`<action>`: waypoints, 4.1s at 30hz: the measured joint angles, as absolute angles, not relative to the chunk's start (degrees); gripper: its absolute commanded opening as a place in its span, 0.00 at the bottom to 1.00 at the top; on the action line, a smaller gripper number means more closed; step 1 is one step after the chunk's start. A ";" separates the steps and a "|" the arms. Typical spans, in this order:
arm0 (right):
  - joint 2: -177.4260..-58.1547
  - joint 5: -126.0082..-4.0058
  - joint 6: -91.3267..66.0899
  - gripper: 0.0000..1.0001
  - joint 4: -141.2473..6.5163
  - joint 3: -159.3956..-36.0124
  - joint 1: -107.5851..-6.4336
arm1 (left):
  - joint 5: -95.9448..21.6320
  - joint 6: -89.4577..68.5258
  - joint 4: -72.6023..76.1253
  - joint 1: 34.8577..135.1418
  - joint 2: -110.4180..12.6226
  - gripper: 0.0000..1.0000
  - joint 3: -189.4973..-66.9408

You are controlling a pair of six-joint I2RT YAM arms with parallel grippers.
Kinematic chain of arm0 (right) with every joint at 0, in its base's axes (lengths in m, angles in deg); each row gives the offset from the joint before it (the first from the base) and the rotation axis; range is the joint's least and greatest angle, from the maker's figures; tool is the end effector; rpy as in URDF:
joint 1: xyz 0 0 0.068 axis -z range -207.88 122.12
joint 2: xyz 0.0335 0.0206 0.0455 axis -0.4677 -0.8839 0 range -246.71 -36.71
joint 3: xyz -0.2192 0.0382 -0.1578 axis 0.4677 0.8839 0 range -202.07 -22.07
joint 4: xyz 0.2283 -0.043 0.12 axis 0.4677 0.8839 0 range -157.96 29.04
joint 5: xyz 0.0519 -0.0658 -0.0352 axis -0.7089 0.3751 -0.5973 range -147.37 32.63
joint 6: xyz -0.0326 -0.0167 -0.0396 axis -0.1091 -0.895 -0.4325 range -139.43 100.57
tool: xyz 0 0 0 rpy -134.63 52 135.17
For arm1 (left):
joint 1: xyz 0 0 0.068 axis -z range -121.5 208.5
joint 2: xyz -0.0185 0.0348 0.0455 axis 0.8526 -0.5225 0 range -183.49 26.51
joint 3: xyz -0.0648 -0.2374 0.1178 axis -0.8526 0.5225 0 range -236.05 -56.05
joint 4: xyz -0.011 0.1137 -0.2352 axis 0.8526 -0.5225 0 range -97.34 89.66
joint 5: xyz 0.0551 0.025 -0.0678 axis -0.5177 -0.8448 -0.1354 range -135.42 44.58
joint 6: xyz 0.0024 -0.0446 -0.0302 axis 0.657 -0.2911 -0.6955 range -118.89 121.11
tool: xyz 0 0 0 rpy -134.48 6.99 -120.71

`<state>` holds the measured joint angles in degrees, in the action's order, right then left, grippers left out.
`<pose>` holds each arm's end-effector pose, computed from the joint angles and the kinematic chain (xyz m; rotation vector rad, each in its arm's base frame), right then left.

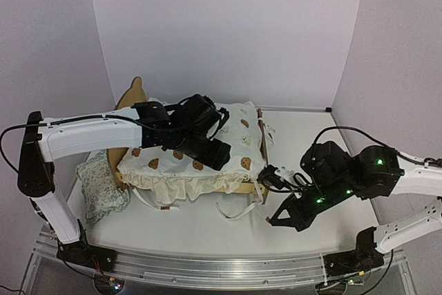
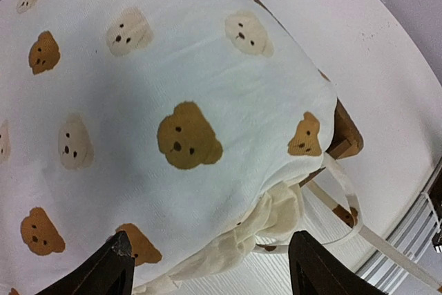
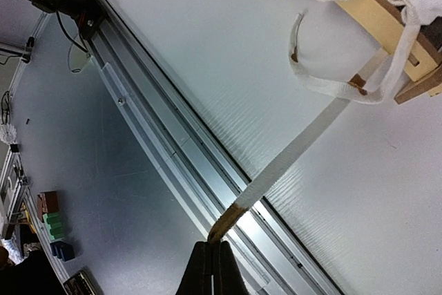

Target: Set up the pet bed

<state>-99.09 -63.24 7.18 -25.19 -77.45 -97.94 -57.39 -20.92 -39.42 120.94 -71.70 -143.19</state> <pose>0.0712 0.2069 0.2935 -1.0201 2.4271 0.8100 0.1820 -0.3328 0.3031 0.7622 2.3422 -0.4087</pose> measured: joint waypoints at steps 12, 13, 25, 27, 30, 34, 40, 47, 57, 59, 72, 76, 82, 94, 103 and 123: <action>-117.93 -66.48 6.98 0.26 -32.57 -71.47 -97.94 | -53.61 -23.71 -37.51 122.47 -68.24 0.70 -131.59; -118.95 -66.27 6.71 0.36 -32.78 -71.44 -97.94 | -53.41 -24.03 -37.42 122.61 -68.17 0.69 -131.37; -110.72 -52.83 6.60 0.63 -33.24 -69.63 -97.97 | -52.42 -26.24 -34.54 126.54 -67.92 0.63 -127.85; -110.56 -50.15 7.13 0.63 -35.38 -68.82 -97.96 | -52.42 -26.78 -33.86 127.54 -67.92 0.62 -127.06; -111.88 -46.99 7.99 0.61 -39.65 -67.07 -97.94 | -52.38 -27.81 -32.06 129.00 -67.92 0.60 -126.01; -116.12 -43.20 9.16 0.61 -45.63 -65.97 -97.94 | -52.52 -29.20 -30.23 131.02 -68.06 0.59 -125.52; -122.62 -38.33 11.40 0.60 -53.81 -65.97 -97.94 | -53.12 -30.76 -28.99 132.96 -68.34 0.59 -124.82; -126.83 -32.87 16.65 0.53 -58.55 -65.97 -97.88 | -54.27 -32.50 -28.79 133.67 -68.27 0.58 -122.13; -130.70 -27.66 20.92 0.12 -62.90 -64.99 -97.88 | -56.07 -34.04 -28.78 133.94 -66.77 0.56 -119.89; -130.88 -26.67 20.95 0.03 -63.23 -64.91 -97.88 | -56.16 -34.30 -28.78 133.94 -66.69 0.56 -119.72; -112.34 -19.70 13.41 0.00 -53.81 -61.16 -96.15 | -56.14 -34.76 -28.83 134.24 -66.61 0.55 -119.78; -108.54 -19.60 8.63 0.00 -47.68 -61.97 -93.98 | -56.10 -34.66 -28.96 134.38 -66.67 0.55 -120.61; -108.72 -21.59 1.76 0.01 -39.73 -65.17 -89.61 | -55.92 -34.26 -28.77 134.83 -68.39 0.55 -123.63; -112.00 -23.14 -8.78 0.02 -32.66 -71.94 -86.67 | -54.12 -33.54 -32.11 140.90 -79.98 0.65 -135.73; -110.91 -26.43 -10.38 0.02 -28.62 -75.51 -86.40 | -52.85 -34.81 -34.58 144.08 -94.07 0.62 -146.20; -109.43 -28.32 -11.68 0.02 -23.88 -78.95 -86.38 | -56.34 -38.19 -37.69 144.22 -101.79 0.00 -152.21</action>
<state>-109.43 -28.32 -11.68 -23.88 -78.95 -86.38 -56.34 -38.19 -37.69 144.22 -101.79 -152.21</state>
